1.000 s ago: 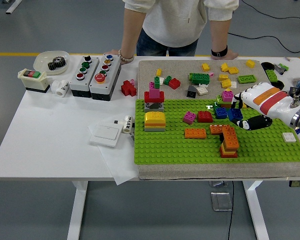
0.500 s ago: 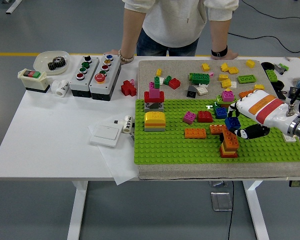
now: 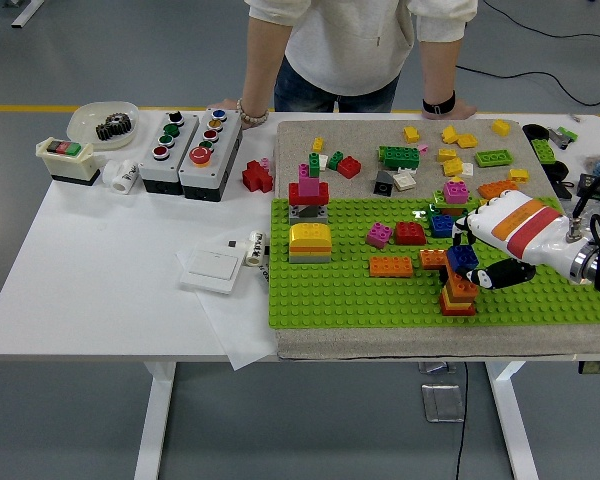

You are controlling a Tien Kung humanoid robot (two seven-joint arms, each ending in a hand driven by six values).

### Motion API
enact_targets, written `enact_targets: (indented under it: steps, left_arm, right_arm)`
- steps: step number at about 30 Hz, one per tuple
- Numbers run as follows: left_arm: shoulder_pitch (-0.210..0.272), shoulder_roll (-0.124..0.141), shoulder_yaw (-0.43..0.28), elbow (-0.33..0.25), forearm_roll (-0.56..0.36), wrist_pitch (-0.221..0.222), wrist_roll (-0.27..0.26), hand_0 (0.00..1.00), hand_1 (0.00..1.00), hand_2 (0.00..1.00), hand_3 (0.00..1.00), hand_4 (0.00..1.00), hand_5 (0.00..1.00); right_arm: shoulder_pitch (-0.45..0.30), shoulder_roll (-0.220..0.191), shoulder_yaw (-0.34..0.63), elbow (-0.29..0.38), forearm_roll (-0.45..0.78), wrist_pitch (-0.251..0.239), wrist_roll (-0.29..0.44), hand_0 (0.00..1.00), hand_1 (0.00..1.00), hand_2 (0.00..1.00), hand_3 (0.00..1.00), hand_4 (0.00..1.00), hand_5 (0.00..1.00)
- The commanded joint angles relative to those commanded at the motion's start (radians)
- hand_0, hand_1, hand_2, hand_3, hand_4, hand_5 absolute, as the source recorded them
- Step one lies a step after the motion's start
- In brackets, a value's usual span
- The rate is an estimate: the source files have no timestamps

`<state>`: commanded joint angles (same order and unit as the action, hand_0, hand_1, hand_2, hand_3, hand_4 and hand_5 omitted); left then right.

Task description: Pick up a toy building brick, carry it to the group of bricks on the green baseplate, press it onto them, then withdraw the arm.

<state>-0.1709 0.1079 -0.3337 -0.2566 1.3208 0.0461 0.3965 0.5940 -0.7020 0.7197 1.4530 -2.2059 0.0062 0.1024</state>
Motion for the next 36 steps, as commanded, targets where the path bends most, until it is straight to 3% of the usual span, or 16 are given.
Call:
enact_targets:
  steps: [36]
  left_arm:
    - [0.009, -0.001, -0.011, 0.001, 0.019, -0.002, 0.006, 0.427, 0.479, 0.523, 0.595, 0.619, 0.759]
  right_arm:
    - [0.003, 0.015, 0.003, -0.019, 0.008, 0.005, 0.011, 0.318, 0.470, 0.568, 0.549, 0.732, 0.416]
